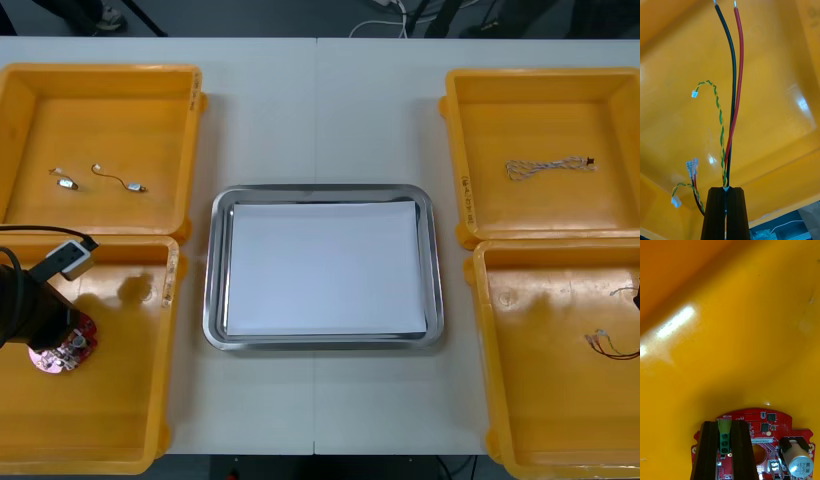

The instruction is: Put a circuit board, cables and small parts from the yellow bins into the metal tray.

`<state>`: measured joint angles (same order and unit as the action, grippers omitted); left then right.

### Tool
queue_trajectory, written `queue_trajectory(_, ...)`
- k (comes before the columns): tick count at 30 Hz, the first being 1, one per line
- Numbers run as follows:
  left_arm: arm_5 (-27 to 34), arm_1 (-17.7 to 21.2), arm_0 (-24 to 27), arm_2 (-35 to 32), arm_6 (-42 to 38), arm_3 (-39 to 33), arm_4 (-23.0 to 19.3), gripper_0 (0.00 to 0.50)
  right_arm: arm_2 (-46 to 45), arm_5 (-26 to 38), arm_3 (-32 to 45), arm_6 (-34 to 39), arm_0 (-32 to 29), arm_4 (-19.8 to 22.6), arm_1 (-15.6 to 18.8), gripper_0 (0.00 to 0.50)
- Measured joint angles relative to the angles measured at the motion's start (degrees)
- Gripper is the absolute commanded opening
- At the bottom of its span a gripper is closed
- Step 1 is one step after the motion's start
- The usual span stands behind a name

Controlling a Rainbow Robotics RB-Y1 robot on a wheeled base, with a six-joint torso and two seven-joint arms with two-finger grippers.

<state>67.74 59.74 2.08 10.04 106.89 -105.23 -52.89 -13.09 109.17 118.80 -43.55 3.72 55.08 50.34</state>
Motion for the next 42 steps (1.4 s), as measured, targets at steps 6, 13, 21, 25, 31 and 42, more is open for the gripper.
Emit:
queue_trajectory(6, 5.79, 0.29, 0.25, -1.91, 0.0, -0.23, -0.82, 0.0, -0.11, 0.01, 2.13, -0.01, 0.02, 1.77, 2.42, 0.0)
queue_trajectory(13, 13.07, 0.3, 0.31, -8.11, 0.0, -2.48, -1.92, 0.0, -0.89, 0.01, 3.65, -0.47, 0.84, 7.39, 5.16, 0.0)
queue_trajectory(21, 22.06, 0.28, 1.62, -13.76, 0.0, -6.09, -2.51, 0.0, -1.29, 0.02, 7.54, -4.14, 2.39, 9.35, 6.33, 0.0)
queue_trajectory(25, 26.24, 0.01, 3.1, -15.74, 0.0, -7.69, -2.54, 0.0, -1.3, 0.02, 8.45, -5.93, 3.55, 12.22, 6.52, 0.0)
queue_trajectory(31, 33.25, -2.82, 5.93, -17.89, 0.0, -10.71, -0.98, 0.0, -1.29, -0.58, 10.48, -5.94, 5.29, 15.17, 6.99, 0.0)
queue_trajectory(42, 41.72, -11.24, 12.41, -18.23, -0.17, -17.66, 1.88, 0.0, 3.23, -4.78, 13.25, -18.69, 9.42, 14.26, 7.23, 0.0)
